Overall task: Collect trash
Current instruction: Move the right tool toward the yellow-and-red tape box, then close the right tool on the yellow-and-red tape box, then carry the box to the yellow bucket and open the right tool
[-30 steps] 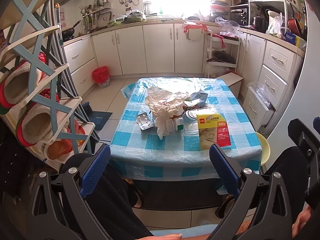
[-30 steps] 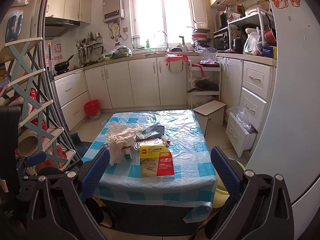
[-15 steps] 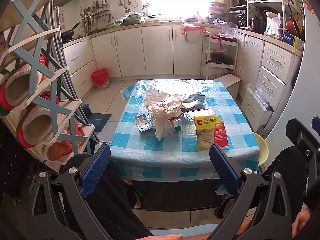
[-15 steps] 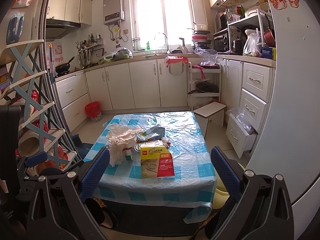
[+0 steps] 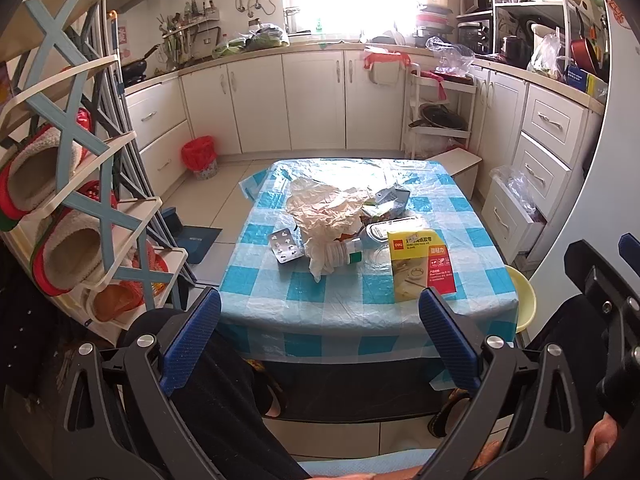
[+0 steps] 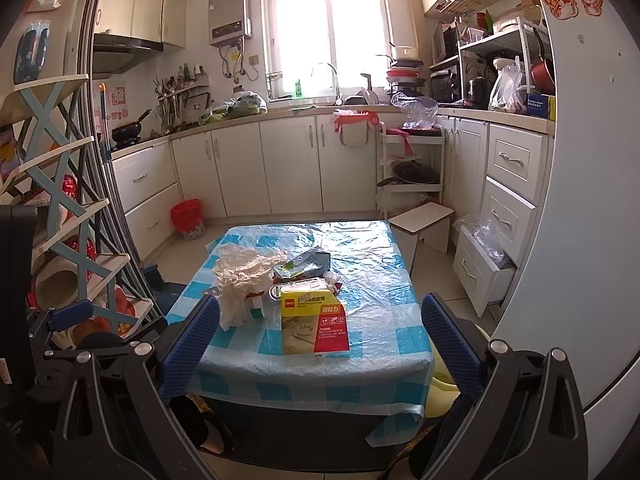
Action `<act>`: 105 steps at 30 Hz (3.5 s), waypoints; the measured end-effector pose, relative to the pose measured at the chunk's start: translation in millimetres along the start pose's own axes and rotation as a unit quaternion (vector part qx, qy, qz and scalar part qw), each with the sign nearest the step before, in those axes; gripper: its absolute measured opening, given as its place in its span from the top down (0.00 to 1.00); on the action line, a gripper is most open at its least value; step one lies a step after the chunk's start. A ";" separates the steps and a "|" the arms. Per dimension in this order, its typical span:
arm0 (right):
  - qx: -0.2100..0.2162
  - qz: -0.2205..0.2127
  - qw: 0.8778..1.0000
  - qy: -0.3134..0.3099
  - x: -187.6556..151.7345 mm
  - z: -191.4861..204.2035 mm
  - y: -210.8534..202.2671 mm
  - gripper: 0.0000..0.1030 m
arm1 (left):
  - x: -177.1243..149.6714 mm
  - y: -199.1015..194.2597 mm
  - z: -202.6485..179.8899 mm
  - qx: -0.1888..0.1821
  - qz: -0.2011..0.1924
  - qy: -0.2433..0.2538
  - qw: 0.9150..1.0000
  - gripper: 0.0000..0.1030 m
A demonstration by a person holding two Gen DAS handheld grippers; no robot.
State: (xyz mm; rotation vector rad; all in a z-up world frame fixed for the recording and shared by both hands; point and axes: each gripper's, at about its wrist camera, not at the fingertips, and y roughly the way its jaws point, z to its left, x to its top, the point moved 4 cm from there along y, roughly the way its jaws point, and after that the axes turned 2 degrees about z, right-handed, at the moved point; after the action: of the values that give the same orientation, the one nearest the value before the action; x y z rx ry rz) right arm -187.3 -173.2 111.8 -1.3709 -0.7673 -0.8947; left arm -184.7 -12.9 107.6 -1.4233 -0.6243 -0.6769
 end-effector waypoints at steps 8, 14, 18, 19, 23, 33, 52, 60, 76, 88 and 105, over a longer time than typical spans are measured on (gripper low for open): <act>-0.006 0.024 1.000 -0.004 -1.8 -6.8 29.2 0.06 | -4.3 28.7 -2.4 -0.014 0.033 0.002 0.999 0.08; -0.005 0.053 0.999 -0.009 -6.6 -8.2 63.0 0.06 | -7.4 56.7 -3.7 -0.015 0.058 0.002 0.998 0.08; -0.002 0.069 0.997 -0.015 -9.6 -8.3 85.4 0.06 | -6.3 76.8 -3.5 -0.012 0.076 -0.001 0.997 0.08; -0.001 0.074 0.997 -0.016 -10.6 -8.4 91.3 0.06 | -6.0 81.3 -4.1 -0.011 0.079 -0.001 0.997 0.08; 0.001 0.090 0.996 -0.016 -14.3 -11.9 111.7 0.06 | -5.3 99.0 -6.3 -0.007 0.092 0.000 0.996 0.08; 0.027 0.135 0.990 -0.019 -27.1 -29.3 168.0 0.06 | -7.1 146.5 -1.7 -0.012 0.131 -0.018 0.991 0.08; 0.139 0.262 0.953 0.065 -71.4 -59.8 257.4 0.41 | -6.7 193.2 -8.5 -0.017 0.166 -0.020 0.986 0.08; 0.206 0.245 0.945 0.073 -66.7 -49.7 243.1 0.96 | 1.6 199.2 -2.5 -0.006 0.157 -0.008 0.987 0.08; 0.212 0.142 0.962 0.100 -31.7 -71.5 223.0 0.98 | 64.1 254.2 -11.7 0.009 0.111 0.048 0.993 0.08; 0.211 0.134 0.962 0.114 -32.7 -80.7 220.8 0.98 | 73.9 273.0 -9.1 -0.038 0.106 0.017 0.993 0.92; 0.173 0.085 0.972 0.136 -15.1 -120.5 202.8 0.98 | 108.0 201.9 11.0 -0.135 -0.003 -0.055 0.989 0.93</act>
State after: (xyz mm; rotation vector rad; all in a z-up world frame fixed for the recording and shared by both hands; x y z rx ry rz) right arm -22.4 -294.5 -6.5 -0.9669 -0.5543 -0.7535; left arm 37.8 -1.4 53.6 -1.7206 -0.6414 -0.7113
